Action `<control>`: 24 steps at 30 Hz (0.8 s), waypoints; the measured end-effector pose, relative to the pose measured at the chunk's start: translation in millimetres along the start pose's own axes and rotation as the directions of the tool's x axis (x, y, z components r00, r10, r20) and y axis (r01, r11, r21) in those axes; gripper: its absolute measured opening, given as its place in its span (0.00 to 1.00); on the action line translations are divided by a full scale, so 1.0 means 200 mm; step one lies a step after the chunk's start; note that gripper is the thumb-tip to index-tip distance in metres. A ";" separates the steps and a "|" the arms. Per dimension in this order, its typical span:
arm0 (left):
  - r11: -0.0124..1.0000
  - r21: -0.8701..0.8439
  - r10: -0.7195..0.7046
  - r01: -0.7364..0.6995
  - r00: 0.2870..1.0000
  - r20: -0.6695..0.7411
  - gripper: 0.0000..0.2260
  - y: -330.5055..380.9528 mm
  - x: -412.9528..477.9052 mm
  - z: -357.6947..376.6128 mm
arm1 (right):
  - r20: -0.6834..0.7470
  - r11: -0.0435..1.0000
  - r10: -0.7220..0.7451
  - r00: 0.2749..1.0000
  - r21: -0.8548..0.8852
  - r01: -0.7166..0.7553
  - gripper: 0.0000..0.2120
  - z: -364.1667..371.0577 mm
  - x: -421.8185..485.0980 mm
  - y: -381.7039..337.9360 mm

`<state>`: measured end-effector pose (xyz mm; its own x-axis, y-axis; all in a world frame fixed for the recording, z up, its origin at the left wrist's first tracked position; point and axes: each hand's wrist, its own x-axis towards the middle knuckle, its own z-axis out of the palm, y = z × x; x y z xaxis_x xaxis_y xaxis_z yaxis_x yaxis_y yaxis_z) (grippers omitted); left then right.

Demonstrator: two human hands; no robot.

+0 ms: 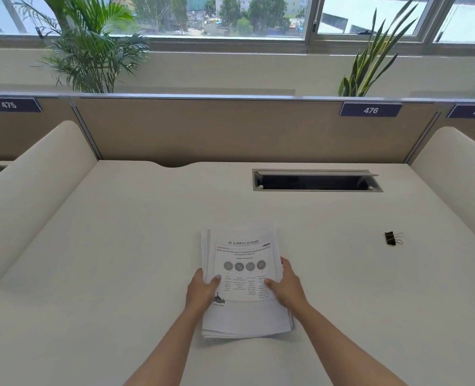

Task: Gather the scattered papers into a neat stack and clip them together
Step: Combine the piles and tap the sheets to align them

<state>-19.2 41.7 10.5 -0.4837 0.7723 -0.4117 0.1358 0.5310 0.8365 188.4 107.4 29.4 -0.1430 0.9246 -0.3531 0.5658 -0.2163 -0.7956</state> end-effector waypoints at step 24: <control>0.818 -0.522 0.322 -0.242 0.944 0.066 0.10 0.34 -0.02 -0.08 | -0.146 0.802 -0.237 0.960 0.529 0.278 0.15 -0.22 -0.01 -0.20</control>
<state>-22.0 69.0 74.6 -0.3561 0.9233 -0.1436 -0.2230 0.0652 0.9726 202.1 127.0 83.2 -0.1530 0.9851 -0.0787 -0.0155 -0.0820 -0.9965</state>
